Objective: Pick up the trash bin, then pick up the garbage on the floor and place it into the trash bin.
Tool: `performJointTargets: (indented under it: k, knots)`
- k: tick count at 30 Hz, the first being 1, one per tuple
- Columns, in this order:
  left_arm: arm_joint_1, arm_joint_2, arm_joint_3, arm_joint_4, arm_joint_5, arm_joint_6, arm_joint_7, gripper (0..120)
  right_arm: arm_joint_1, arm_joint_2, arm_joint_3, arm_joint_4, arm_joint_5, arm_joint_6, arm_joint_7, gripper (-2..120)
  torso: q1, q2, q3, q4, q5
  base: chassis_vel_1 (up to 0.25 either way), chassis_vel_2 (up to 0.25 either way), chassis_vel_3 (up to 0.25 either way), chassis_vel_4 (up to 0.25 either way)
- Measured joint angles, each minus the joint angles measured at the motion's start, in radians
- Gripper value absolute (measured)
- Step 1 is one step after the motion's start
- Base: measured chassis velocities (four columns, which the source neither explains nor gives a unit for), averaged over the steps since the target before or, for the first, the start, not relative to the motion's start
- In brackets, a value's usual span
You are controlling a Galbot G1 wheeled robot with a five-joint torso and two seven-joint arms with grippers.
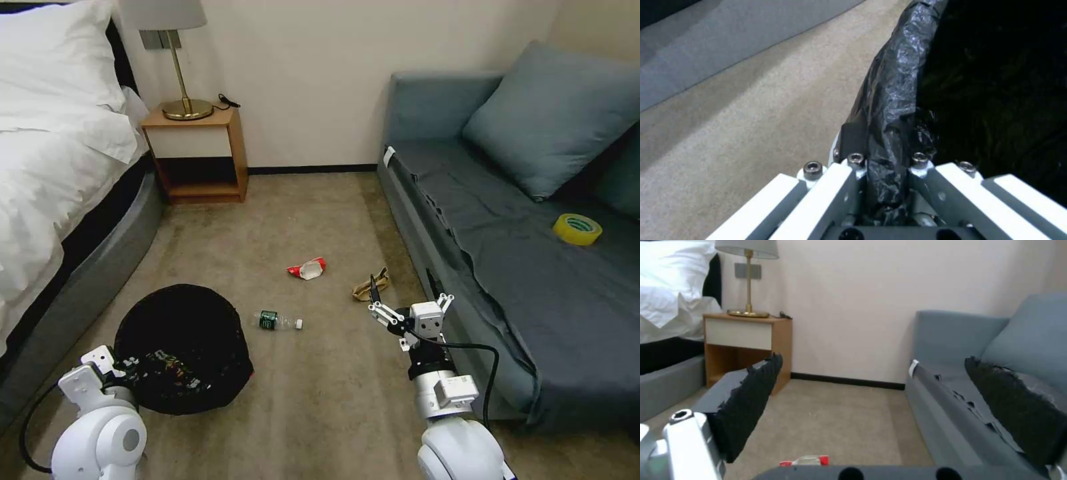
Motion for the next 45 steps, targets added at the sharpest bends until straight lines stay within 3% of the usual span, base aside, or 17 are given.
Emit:
performJointTargets:
  k: [28, 45]
  knots:
    - [-0.021, 0.018, -0.035, -0.006, -0.002, 0.011, 0.0, 3, 0.09, -0.097, -0.052, -0.078, 0.148, -0.055, 0.008, 100, 0.0, 0.0, 0.0, 0.0, 0.0, -0.085, 0.085, 0.086, -0.086]
    - [-0.017, 0.019, -0.038, -0.009, 0.002, 0.011, 0.001, 3, 0.092, -0.07, -0.058, -0.09, 0.133, -0.045, -0.001, 100, 0.0, 0.0, 0.0, -0.0001, 0.0, -0.071, 0.069, 0.07, -0.067]
